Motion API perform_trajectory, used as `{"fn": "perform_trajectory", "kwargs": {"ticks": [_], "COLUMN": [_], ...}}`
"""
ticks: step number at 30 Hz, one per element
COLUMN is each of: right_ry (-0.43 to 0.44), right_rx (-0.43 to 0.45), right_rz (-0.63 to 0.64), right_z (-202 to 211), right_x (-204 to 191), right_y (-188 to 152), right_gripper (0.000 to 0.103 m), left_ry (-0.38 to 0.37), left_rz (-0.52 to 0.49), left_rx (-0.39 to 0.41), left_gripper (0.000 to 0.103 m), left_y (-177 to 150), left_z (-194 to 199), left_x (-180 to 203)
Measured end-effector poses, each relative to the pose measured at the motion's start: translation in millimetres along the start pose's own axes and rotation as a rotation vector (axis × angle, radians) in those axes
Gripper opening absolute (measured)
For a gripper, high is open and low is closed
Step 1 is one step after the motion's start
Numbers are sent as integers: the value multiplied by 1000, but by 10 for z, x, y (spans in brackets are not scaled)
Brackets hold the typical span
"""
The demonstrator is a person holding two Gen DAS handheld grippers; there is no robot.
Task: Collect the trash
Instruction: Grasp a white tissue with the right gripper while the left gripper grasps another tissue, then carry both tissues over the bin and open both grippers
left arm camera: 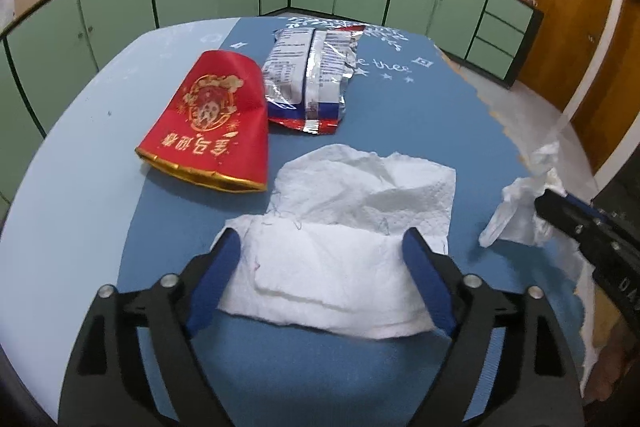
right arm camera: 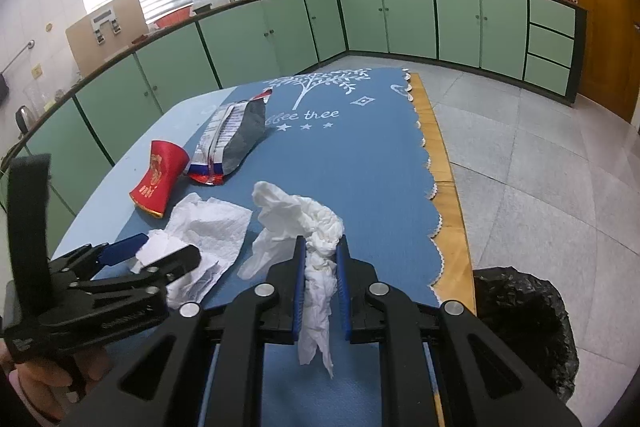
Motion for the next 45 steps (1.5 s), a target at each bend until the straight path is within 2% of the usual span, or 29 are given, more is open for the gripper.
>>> {"fn": "perform_trajectory", "kwargs": {"ticks": [3, 5, 6, 8, 11, 17, 24, 31, 39, 45], "right_ry": [-3, -4, -3, -4, -3, -8, -28, -144, -326, -407], "right_rx": [0, 1, 2, 2, 9, 43, 116, 156, 157, 136], "right_rz": [-2, -1, -1, -2, 0, 1, -22, -104, -169, -199], "right_z": [-3, 1, -1, 1, 22, 145, 477, 945, 1435, 1631], "right_x": [13, 11, 15, 13, 6, 25, 208, 806, 1545, 1846], "right_y": [1, 4, 5, 6, 25, 135, 335, 323, 55, -168], "right_gripper": [14, 14, 14, 14, 14, 14, 14, 14, 14, 14], "left_ry": [2, 19, 15, -3, 0, -30, -110, -249, -421, -487], "left_rz": [-10, -18, -21, -9, -22, 7, -4, -74, -188, -227], "left_rx": [1, 11, 14, 16, 33, 110, 161, 176, 178, 140], "left_gripper": [80, 49, 43, 18, 10, 8, 8, 8, 8, 8], "left_y": [-20, -12, -8, -4, 11, 177, 364, 448, 355, 172], "left_z": [18, 40, 53, 75, 128, 370, 591, 644, 650, 533], "left_x": [41, 28, 32, 31, 71, 117, 373, 1041, 2041, 2548]}}
Point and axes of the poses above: each gripper's, at about its wrist camera, not at the fingertips, and z roughly against the way its jaws point, x to its right, y to its top, the point moved 6 cm from there along -z, roughly the way its jaws point, and after that the axes turned 10 degrees about x, right-handed, at the moved point
